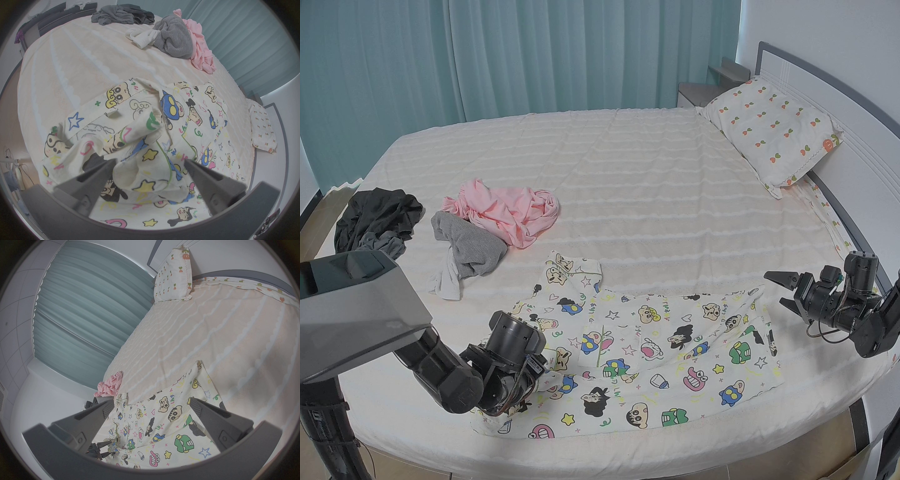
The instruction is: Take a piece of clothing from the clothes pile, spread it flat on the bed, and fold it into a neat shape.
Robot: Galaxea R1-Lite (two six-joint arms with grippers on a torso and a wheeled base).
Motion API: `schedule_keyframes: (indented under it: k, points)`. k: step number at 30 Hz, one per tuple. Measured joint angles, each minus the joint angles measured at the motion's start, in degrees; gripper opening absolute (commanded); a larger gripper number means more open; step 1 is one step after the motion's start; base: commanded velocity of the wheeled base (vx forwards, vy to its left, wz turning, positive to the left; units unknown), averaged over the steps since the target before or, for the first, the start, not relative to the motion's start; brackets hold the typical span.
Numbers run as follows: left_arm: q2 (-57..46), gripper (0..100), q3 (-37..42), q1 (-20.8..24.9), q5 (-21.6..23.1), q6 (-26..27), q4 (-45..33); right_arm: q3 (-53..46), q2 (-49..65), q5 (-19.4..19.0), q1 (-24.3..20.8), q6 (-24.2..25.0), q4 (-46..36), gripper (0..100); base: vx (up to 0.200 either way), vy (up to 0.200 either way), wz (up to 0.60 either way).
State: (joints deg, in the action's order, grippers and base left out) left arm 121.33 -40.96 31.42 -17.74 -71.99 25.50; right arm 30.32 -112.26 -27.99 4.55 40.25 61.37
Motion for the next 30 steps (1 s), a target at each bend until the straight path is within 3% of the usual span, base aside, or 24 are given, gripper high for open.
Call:
schedule_keyframes:
  k: [12,23,30]
  points:
    - [-2.1,0,0.0,0.7,-2.8,0.5,-0.5,-0.1,0.0,0.0,0.0,0.0,0.0,100,0.0,0.0,0.0]
    - [-7.4,0,1.2,5.2,-3.1,0.8,-2.0,0.0,0.1,0.1,0.1,0.0,0.0,100,0.0,0.0,0.0]
    - [-10.9,0,4.7,7.7,-3.0,3.6,-3.2,0.0,0.1,0.0,0.2,0.0,0.0,100,0.0,0.0,0.0]
